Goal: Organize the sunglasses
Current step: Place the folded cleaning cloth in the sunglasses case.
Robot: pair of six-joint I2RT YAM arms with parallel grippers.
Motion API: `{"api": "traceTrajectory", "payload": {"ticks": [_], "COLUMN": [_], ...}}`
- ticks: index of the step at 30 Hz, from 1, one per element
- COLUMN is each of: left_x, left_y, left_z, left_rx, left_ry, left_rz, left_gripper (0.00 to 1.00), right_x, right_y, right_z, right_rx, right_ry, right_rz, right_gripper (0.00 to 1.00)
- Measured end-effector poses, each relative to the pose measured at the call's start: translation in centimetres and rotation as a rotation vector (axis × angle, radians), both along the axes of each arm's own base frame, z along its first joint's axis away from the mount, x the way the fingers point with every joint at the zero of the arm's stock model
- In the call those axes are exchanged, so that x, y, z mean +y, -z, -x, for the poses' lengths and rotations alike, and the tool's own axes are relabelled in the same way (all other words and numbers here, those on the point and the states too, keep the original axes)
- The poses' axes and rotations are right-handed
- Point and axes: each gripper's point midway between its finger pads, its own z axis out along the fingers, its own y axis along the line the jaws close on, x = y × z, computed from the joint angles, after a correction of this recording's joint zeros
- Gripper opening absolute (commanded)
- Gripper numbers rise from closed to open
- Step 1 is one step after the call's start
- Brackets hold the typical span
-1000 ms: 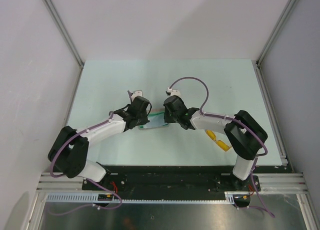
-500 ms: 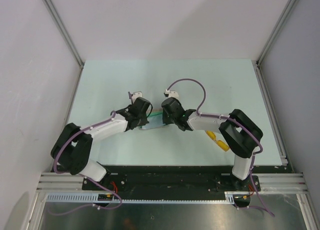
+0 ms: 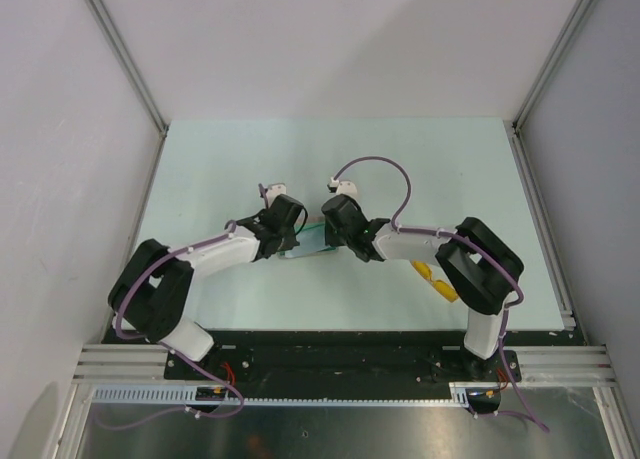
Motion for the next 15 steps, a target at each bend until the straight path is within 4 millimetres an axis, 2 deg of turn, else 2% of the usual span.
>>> {"api": "traceTrajectory", "payload": {"ticks": [15], "left_x": [0.2], "left_y": [0.8], "left_z": [-0.5], "left_rx": [-0.004], "left_ry": [-0.021], "left_rz": [-0.017], "left_gripper": [0.0], "right_x": [-0.1], "right_y": [1.4], "right_z": [0.1], "right_rx": [0.018], "right_ry": [0.002], "right_rz": [0.027], "right_gripper": [0.0]}}
